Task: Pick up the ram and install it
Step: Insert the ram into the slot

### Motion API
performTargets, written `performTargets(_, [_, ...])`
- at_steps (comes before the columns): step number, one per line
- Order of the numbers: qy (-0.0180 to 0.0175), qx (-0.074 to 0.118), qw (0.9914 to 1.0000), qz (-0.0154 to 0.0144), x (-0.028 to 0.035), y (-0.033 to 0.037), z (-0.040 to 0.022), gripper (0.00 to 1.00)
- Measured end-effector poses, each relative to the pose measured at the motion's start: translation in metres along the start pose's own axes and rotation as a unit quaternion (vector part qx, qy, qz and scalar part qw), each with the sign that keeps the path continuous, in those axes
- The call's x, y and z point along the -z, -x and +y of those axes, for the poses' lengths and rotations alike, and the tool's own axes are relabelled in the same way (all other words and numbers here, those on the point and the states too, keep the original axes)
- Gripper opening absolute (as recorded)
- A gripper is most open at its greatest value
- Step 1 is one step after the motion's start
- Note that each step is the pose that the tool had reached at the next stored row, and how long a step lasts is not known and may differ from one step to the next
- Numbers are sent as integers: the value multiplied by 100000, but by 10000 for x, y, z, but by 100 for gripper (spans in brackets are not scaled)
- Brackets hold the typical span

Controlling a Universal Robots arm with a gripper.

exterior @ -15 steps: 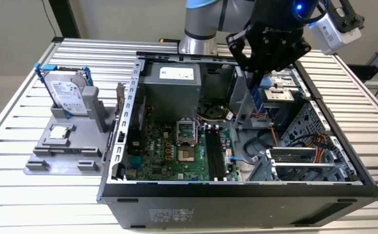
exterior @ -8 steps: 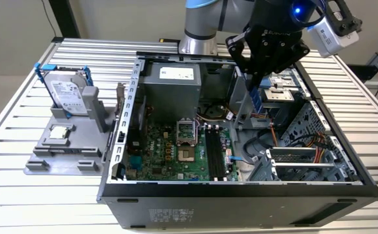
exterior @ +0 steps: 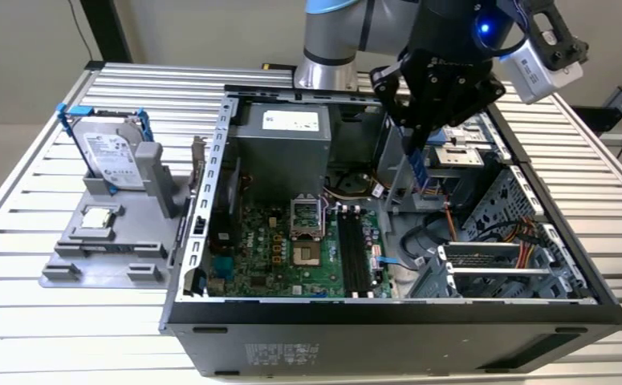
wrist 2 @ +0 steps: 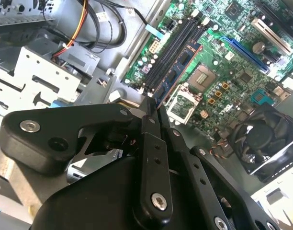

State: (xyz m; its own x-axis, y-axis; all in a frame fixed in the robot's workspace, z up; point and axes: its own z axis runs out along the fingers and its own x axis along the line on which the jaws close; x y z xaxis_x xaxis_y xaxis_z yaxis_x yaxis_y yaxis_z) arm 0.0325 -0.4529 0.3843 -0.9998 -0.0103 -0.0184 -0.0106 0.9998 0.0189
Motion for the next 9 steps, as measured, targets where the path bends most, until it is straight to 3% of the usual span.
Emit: performTargets(9, [-7, -1, 100000, 2, -72, -1, -2, 0])
